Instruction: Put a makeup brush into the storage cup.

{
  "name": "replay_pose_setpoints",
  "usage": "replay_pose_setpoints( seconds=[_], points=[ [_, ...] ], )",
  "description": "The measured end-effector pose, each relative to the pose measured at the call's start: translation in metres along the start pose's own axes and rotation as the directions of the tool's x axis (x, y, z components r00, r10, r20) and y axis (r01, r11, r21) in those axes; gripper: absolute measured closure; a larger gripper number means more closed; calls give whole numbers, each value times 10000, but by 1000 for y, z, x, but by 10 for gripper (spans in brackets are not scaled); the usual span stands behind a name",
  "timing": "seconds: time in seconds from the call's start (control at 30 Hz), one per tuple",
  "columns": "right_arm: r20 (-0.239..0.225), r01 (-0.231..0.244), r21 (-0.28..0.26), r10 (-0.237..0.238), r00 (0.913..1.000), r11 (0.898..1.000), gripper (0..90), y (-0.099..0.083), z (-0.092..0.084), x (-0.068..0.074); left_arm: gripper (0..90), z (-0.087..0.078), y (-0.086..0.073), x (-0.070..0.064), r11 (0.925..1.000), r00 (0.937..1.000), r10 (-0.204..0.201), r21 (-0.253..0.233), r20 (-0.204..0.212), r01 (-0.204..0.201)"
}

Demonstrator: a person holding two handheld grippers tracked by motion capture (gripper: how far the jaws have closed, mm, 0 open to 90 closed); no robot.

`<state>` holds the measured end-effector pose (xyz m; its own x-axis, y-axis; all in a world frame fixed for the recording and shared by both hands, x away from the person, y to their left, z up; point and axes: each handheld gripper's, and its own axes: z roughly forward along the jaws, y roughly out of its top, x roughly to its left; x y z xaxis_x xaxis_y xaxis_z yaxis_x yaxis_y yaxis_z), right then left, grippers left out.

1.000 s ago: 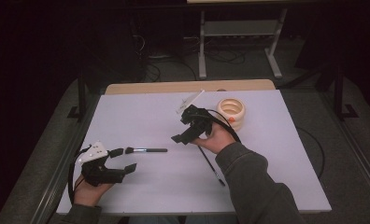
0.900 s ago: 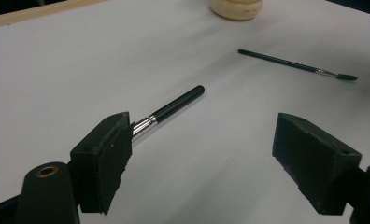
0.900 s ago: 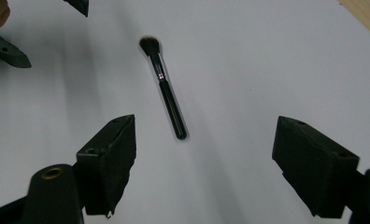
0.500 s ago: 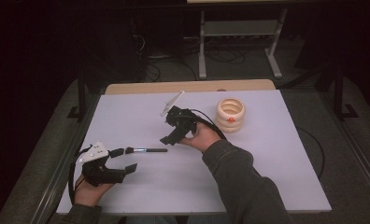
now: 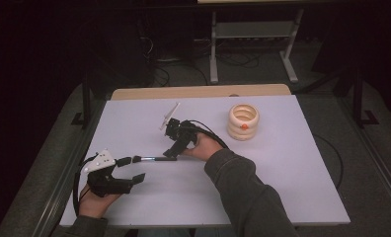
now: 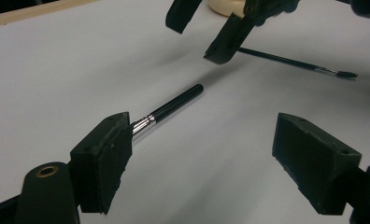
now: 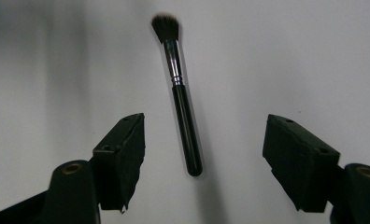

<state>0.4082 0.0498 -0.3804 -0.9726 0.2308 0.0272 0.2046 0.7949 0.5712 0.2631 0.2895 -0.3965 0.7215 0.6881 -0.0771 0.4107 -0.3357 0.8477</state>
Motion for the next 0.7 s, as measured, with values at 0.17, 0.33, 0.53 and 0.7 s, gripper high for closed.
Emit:
replay_pose_setpoints(
  seconds=[0.17, 0.33, 0.53, 0.7],
  points=[
    [-164, 80, 240, -76, 9998, 9997, 327, 0, 13, -1, 197, 1, 0, 0, 9999, 10000, 58, 107, 14, -58],
    [-250, 313, 360, -304, 9992, 9989, 382, 2, 24, -1, 197, 1, -1, 1, 10000, 10000, -41, 63, 7, 41],
    [-280, 461, 753, -441, 9986, 9961, 447, 2, 38, 1, 198, 1, 0, 1, 10000, 10000, 54, 59, 21, -54],
    [-371, 600, 941, -567, 9977, 9938, 516, 1, 44, 1, 198, 1, -1, 1, 10000, 10000, -6, 59, 20, 6]
  ],
)
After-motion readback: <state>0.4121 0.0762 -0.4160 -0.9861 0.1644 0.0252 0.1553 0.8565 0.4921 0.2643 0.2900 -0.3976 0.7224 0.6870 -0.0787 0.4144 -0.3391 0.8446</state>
